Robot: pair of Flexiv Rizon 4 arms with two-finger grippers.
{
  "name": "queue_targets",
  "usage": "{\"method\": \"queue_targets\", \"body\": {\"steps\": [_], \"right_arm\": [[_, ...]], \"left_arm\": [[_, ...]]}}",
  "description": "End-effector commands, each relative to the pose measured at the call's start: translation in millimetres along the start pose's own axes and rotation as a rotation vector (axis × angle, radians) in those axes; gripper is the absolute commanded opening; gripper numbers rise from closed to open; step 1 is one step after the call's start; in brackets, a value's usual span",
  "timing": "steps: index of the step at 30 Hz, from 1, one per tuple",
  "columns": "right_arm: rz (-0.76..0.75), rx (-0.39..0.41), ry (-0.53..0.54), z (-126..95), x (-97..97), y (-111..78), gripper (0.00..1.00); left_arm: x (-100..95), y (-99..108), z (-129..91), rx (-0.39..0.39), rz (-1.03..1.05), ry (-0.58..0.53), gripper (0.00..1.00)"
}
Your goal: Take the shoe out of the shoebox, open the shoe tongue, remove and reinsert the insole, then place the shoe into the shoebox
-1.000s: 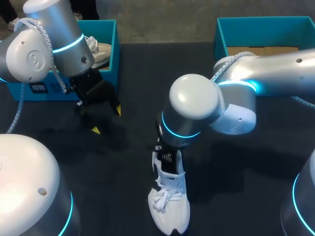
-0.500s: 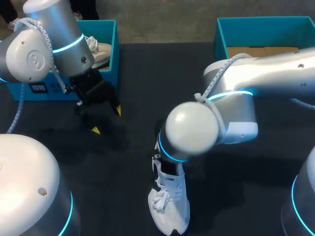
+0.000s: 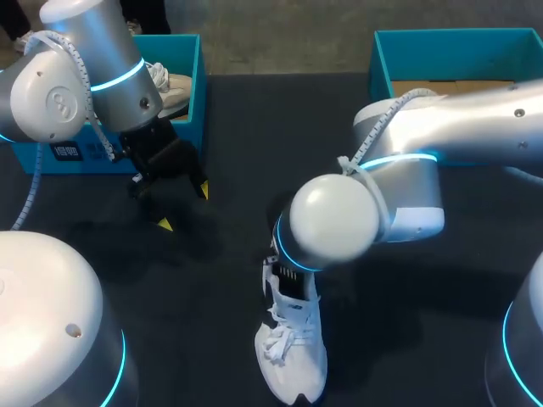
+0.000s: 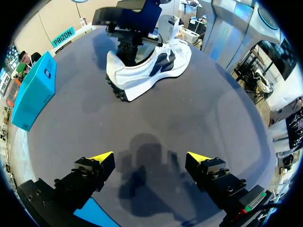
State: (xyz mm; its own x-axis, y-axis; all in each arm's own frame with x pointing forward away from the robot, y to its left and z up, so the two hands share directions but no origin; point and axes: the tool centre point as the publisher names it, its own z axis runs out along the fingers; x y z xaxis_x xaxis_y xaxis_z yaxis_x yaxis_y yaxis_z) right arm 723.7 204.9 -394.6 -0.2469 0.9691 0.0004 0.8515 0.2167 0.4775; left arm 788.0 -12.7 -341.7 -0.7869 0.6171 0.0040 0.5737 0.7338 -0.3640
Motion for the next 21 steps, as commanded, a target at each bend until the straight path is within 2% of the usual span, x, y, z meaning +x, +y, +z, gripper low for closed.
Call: {"method": "queue_targets", "body": {"steps": [1, 5, 11, 21], "right_arm": [[0.005, 0.027, 0.028, 20, 0.3, -4.2, 0.0], [0.014, 0.066, 0.038, 19, 1.0, -7.6, 0.0], [0.022, 0.106, 0.025, 1, 0.8, -17.7, 0.0], [0.018, 0.029, -0.026, -45, 9.6, -20.4, 0.0]], "left_arm": [[0.3, 0, 0, -0.003, 0.0, 0.001, 1.0], [0.3, 0, 0, -0.003, 0.0, 0.001, 1.0], [0.3, 0, 0, -0.003, 0.0, 0.001, 1.0], [0.3, 0, 0, -0.003, 0.0, 0.001, 1.0]]}}
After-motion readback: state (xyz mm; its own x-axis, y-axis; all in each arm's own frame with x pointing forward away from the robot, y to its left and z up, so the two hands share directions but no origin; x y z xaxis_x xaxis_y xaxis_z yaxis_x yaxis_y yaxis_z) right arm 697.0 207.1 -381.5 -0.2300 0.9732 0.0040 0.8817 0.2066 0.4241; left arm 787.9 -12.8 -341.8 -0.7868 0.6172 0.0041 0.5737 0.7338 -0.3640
